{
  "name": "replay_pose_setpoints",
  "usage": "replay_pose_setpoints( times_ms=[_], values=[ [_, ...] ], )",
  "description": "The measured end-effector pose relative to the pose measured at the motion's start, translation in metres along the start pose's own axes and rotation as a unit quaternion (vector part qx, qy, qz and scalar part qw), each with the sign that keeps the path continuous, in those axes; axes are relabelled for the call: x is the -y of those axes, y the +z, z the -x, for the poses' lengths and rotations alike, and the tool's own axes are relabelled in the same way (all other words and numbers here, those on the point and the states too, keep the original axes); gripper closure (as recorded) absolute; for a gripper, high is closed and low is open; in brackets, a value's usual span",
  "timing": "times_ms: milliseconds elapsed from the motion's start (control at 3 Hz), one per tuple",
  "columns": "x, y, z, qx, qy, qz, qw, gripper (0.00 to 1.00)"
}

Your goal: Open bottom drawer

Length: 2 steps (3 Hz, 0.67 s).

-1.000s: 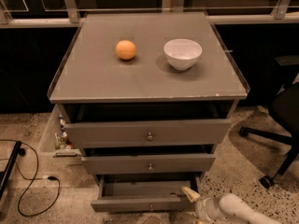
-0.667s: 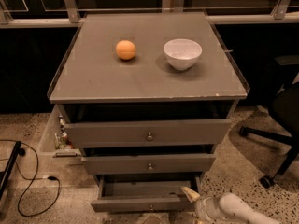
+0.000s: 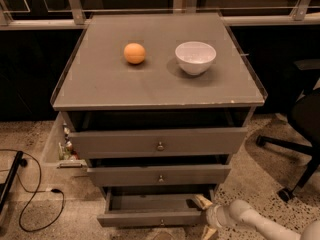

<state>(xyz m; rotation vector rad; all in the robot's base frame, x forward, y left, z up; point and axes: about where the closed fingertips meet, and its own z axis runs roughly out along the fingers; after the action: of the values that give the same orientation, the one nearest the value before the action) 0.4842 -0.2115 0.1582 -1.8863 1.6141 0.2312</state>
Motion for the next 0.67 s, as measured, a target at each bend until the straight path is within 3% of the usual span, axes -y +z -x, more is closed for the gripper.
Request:
replay_pose_setpoints(
  times_ms=[333, 667],
  values=[
    [0.0110, 0.0127, -0.0130, -0.011, 0.022, 0.003, 0.9997, 0.00],
    [0.0124, 0.0130, -0.0135, -0.012, 0.023, 0.002, 0.9997, 0.13]
  ],
)
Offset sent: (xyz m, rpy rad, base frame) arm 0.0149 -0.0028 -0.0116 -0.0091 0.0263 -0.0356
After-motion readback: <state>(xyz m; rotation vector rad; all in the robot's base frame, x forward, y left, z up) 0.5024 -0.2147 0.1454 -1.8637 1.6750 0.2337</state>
